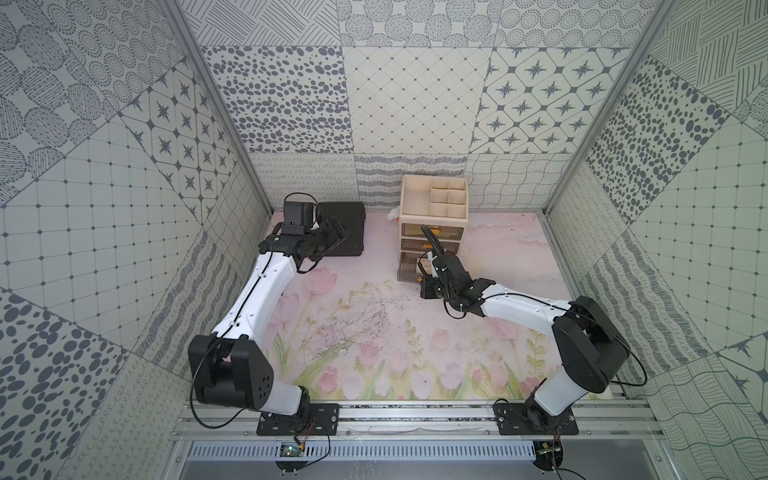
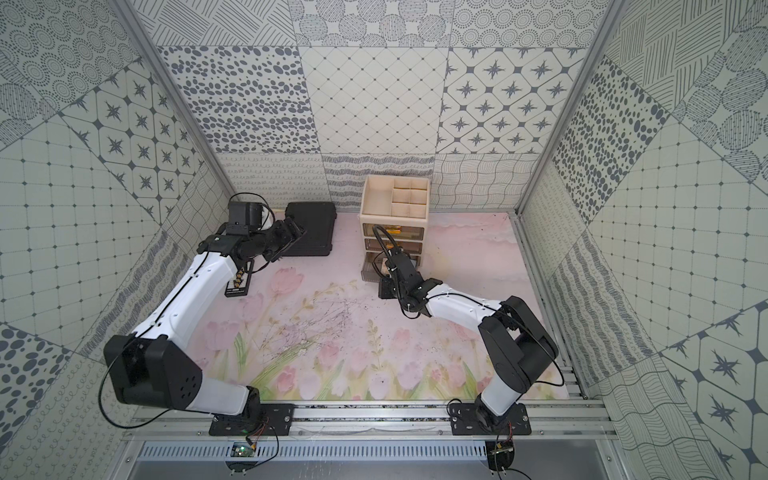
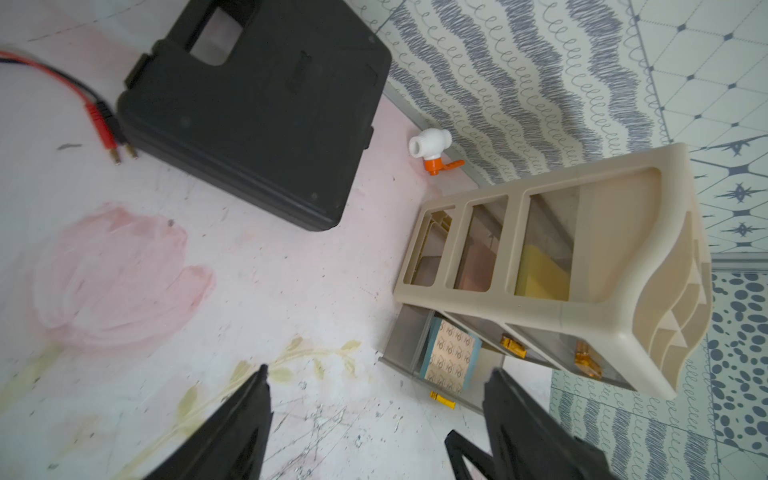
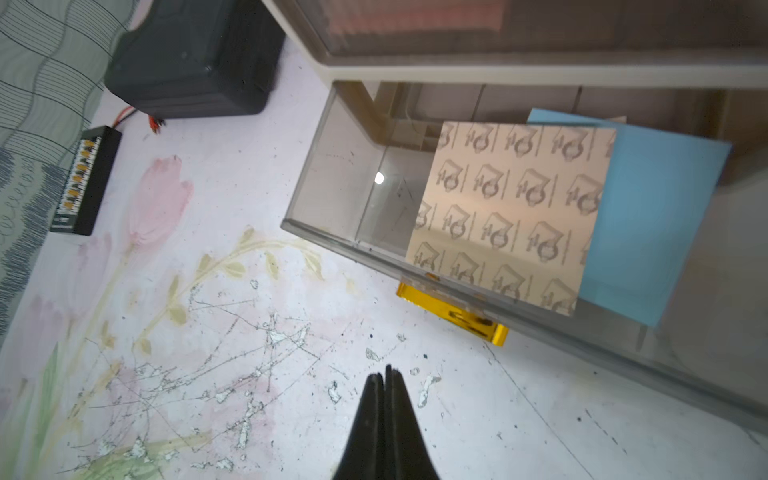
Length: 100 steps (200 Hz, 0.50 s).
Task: Please put the sticky notes in the drawer by color
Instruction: Close the drawer in the storage box.
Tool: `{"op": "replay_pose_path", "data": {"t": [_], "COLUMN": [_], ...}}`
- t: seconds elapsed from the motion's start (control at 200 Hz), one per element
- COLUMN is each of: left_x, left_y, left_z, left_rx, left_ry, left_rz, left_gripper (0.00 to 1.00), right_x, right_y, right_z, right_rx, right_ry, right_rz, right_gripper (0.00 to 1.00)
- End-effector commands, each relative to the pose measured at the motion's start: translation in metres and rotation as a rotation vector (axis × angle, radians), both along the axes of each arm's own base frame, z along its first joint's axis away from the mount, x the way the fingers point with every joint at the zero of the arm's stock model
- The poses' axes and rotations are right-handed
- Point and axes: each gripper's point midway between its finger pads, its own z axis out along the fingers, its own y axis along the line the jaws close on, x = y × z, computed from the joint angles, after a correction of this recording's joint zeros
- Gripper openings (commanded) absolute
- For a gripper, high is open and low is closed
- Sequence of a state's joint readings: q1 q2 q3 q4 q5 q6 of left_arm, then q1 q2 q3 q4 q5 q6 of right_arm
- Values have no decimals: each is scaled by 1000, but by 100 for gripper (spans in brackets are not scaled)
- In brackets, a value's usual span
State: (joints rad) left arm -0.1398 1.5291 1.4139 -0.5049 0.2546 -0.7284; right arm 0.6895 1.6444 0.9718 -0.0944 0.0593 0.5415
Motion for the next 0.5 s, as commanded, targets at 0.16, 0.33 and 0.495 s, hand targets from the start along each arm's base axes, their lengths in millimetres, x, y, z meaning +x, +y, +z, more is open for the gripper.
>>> {"op": "replay_pose_path", "data": {"t": [0.16,0.33,0.495], "left_x": [94,118,118], "left_y": [-103,-150,-180], "left_z": [45,52,45], "left_rx": [104,144,206], "left_ry": [-175,-207,-229], "left_rz": [-291,-381,-424], "left_gripper": [96,95,95], "right_x": [5,3,8], "right_y": [-15,-21,-29], "right_z": [-7,-12,-14], "right_rx": [-100,-133,-168], "right_ry": [-55,-67,-107], "right_rz": [-23,-20,-46], "right_gripper": [3,3,3]}}
